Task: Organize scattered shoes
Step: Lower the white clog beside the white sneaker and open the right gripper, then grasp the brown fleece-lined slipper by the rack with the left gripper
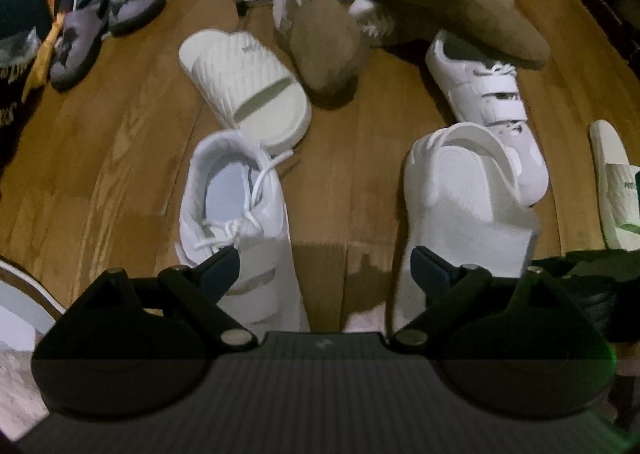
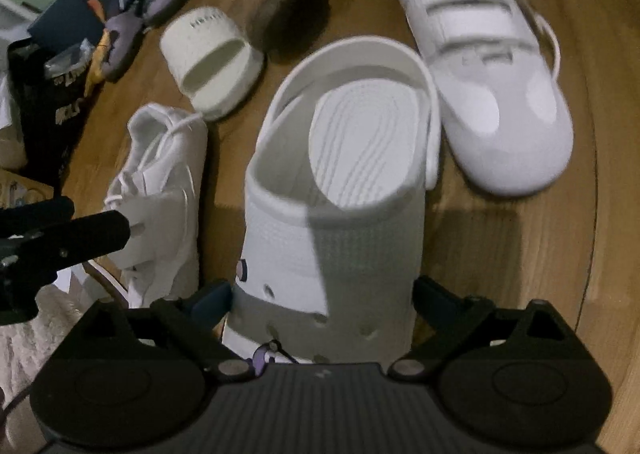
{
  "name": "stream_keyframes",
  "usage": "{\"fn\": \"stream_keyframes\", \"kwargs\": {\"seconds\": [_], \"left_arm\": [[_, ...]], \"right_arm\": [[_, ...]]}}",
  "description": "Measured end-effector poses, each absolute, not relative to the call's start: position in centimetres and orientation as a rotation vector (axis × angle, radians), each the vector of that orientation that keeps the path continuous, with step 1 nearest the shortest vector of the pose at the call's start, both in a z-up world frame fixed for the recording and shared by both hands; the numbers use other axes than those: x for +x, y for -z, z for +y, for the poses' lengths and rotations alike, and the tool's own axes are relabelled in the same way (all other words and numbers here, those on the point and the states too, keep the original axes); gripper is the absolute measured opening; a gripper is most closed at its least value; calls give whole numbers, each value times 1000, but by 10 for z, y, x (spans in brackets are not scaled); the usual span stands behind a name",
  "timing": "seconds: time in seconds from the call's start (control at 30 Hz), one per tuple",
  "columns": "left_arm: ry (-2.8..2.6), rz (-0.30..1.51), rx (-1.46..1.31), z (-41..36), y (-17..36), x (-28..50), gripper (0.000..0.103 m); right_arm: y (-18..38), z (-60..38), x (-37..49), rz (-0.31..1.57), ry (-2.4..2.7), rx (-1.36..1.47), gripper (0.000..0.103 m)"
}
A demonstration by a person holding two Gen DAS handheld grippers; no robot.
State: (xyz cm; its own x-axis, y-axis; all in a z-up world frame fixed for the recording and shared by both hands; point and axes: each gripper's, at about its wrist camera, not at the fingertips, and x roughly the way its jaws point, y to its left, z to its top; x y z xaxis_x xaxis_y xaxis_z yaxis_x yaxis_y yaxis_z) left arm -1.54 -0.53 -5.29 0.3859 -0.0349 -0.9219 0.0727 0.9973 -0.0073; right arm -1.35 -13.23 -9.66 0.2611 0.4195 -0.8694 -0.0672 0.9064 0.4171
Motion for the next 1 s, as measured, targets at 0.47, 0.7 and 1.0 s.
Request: {"fn": "stream_keyframes", "kwargs": {"seconds": [0.47, 0.7, 1.0], "left_arm": [[81, 1204, -34, -5, 59, -11, 93], [171, 1176, -72, -19, 43, 29, 93], [196, 1100, -158, -54, 3, 157, 95]], "right_arm": [[46, -234, -28, 1046, -348, 501, 97], [62, -267, -26, 1045, -275, 638, 97], [50, -267, -45, 1031, -301, 696, 97]]}}
